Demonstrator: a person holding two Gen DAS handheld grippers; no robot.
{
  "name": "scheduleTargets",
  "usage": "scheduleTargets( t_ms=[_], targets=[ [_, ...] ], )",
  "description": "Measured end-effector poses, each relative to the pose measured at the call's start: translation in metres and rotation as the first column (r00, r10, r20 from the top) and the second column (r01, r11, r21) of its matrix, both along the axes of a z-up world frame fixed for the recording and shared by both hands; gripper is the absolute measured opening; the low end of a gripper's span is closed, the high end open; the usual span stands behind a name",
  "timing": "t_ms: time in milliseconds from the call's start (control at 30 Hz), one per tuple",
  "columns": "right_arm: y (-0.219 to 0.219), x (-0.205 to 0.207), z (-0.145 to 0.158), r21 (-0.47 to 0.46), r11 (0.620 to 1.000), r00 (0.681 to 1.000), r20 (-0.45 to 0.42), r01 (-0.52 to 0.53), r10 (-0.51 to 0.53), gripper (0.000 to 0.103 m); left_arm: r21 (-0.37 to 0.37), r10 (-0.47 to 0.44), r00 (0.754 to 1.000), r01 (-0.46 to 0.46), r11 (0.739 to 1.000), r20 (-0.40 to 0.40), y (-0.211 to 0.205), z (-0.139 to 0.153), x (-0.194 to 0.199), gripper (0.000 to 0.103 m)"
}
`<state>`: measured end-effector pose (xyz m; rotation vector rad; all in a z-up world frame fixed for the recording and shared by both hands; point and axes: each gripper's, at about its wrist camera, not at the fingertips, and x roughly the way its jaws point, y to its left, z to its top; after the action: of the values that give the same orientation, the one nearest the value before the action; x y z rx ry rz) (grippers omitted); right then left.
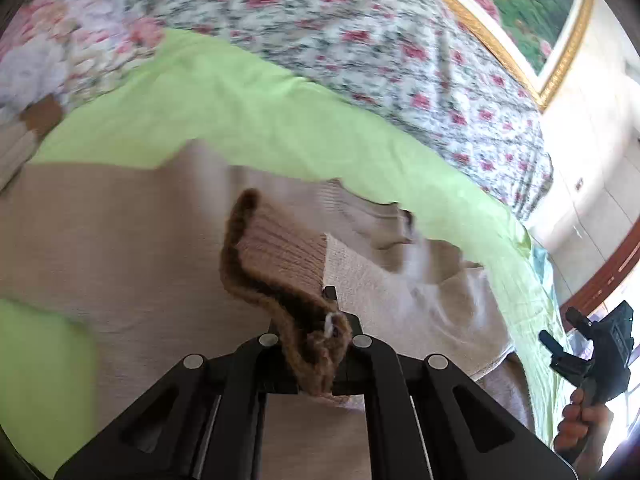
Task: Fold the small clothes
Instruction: 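Carry the sleeve across the body with the right gripper while the left gripper grasps the other cuff, then release the sleeve on the body with the right gripper while the left gripper lifts the other cuff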
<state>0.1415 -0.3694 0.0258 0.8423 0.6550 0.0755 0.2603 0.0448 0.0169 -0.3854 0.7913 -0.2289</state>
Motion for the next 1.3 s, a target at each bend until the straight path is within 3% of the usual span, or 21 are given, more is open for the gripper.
scheduleTargets(
  t_ms=[167,300,433,500,533,667,800,1067,1100,1167,1200,1300],
  targets=[
    [-0.011,0.029,-0.015,-0.057,0.998,0.996,-0.082,0.012,-0.017,0.074,-0.014,-0.002,0.998,0.001,1.0,-0.067,0.008,-0.021,0.003,0.005],
    [-0.008,0.069,-0.035,-0.186,0.982,0.981,-0.196,-0.041,0.004,0.074,0.023,-0.021,0.996,0.023,0.999,-0.087,-0.004,-0.031,-0.001,0.005],
    [-0.007,0.097,-0.058,-0.198,0.974,0.962,-0.266,-0.114,0.059,0.072,0.028,-0.029,0.995,0.031,0.999,-0.097,-0.005,-0.037,-0.006,0.005],
    [0.0,0.104,-0.061,-0.246,0.954,0.953,-0.287,-0.171,0.097,0.017,0.022,-0.048,0.995,0.05,0.999,-0.086,-0.009,-0.033,-0.006,0.005],
    [-0.002,0.104,-0.058,-0.253,0.952,0.956,-0.277,-0.172,0.099,0.008,0.02,-0.059,0.996,0.061,0.998,-0.071,-0.012,-0.029,-0.006,0.005],
    [-0.034,0.092,-0.049,-0.251,0.966,0.978,-0.208,-0.066,0.013,0.008,0.03,-0.081,0.997,0.081,0.996,-0.018,-0.022,-0.018,-0.001,0.006],
    [-0.035,0.09,-0.067,-0.245,0.966,0.967,-0.253,-0.082,0.018,0.008,0.035,-0.063,0.993,0.066,0.997,-0.096,-0.015,-0.039,0.008,0.008],
    [-0.026,0.072,-0.045,-0.279,0.959,0.972,-0.235,-0.05,-0.018,0.017,0.035,0.003,0.998,0.0,0.999,-0.06,0.027,-0.027,-0.019,0.033],
    [-0.021,0.065,-0.039,-0.283,0.958,0.976,-0.219,-0.046,-0.018,0.018,0.029,0.013,0.998,-0.011,1.0,-0.062,0.034,-0.025,-0.022,0.034],
    [-0.013,0.054,-0.031,-0.29,0.956,0.981,-0.195,-0.04,-0.019,0.036,0.016,0.031,0.998,-0.03,0.999,-0.06,0.047,-0.022,-0.028,0.036],
    [-0.009,0.047,-0.027,-0.28,0.959,0.984,-0.175,-0.038,-0.012,0.04,0.014,0.044,0.997,-0.043,0.999,-0.058,0.053,-0.02,-0.031,0.038],
    [0.012,0.031,-0.018,-0.247,0.967,0.989,-0.141,-0.066,0.031,0.043,0.02,0.094,0.995,-0.094,0.995,-0.04,0.074,-0.011,-0.041,0.049]
  ],
)
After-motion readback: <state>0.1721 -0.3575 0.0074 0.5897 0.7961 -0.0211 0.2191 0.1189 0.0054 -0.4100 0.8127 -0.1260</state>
